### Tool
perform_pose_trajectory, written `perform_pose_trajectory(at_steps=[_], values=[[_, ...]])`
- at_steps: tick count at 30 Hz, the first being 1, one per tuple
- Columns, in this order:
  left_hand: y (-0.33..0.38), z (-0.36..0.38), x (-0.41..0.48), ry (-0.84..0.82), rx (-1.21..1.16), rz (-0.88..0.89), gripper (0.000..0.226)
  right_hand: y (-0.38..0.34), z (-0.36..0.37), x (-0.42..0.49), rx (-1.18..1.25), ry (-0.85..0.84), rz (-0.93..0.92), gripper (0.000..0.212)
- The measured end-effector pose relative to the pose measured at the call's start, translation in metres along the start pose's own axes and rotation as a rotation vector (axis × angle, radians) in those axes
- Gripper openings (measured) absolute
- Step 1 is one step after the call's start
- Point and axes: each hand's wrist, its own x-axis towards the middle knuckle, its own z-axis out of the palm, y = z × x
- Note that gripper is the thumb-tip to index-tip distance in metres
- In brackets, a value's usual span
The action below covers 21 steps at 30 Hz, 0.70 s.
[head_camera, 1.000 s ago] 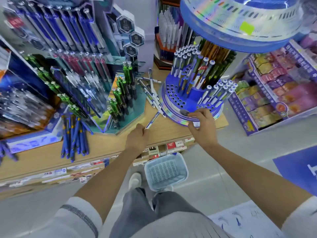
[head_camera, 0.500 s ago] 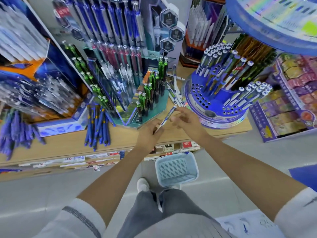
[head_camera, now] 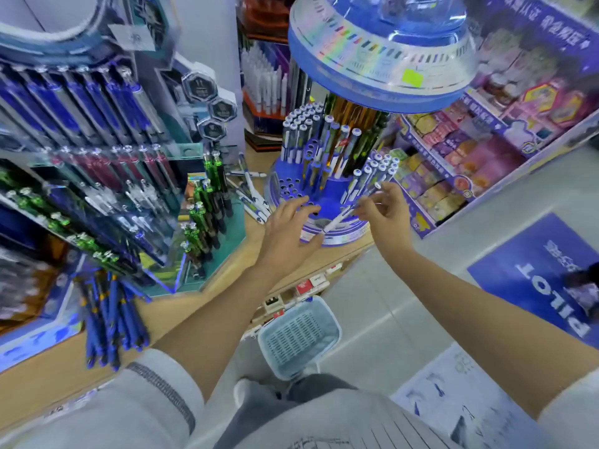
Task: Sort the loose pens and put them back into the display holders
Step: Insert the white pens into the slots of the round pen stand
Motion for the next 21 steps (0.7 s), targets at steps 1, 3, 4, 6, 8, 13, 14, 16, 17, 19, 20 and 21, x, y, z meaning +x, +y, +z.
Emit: perform_pose_trajectory(at_steps=[1, 3, 4, 6, 8, 13, 14, 16, 17, 19, 20, 21], values=[[0.002, 0.002, 0.004, -0.039, 0.057, 0.023, 0.054, 0.0, -0.008, 0.003, -0.034, 0.063, -0.019, 0.023], [0.006, 0.009, 0.012, -0.146, 0.189, 0.051, 0.061, -0.002, -0.027, 0.012, -0.097, 0.174, -0.044, 0.024], [0.006, 0.013, 0.013, -0.203, 0.252, 0.047, 0.064, -0.003, -0.033, 0.015, -0.12, 0.198, -0.057, 0.023], [0.007, 0.017, 0.017, -0.313, 0.332, 0.029, 0.069, -0.003, -0.04, 0.022, -0.168, 0.22, -0.083, 0.023], [0.007, 0.019, 0.019, -0.377, 0.349, 0.01, 0.072, -0.002, -0.041, 0.028, -0.208, 0.222, -0.102, 0.022], [0.003, 0.017, 0.021, -0.378, 0.319, 0.009, 0.069, -0.002, -0.034, 0.038, -0.282, 0.232, -0.162, 0.022], [0.002, 0.017, 0.021, -0.379, 0.317, 0.011, 0.068, -0.003, -0.033, 0.039, -0.299, 0.237, -0.175, 0.022], [0.0, 0.017, 0.022, -0.38, 0.316, 0.008, 0.067, -0.002, -0.033, 0.041, -0.331, 0.231, -0.197, 0.022], [0.0, 0.018, 0.023, -0.376, 0.313, 0.005, 0.067, -0.002, -0.033, 0.042, -0.344, 0.22, -0.205, 0.022], [0.0, 0.019, 0.023, -0.37, 0.3, 0.0, 0.066, -0.001, -0.034, 0.042, -0.36, 0.203, -0.213, 0.022], [0.0, 0.019, 0.023, -0.37, 0.296, -0.002, 0.066, 0.0, -0.034, 0.042, -0.364, 0.198, -0.216, 0.022], [0.0, 0.019, 0.023, -0.369, 0.293, -0.002, 0.066, 0.0, -0.034, 0.041, -0.364, 0.195, -0.22, 0.022]])
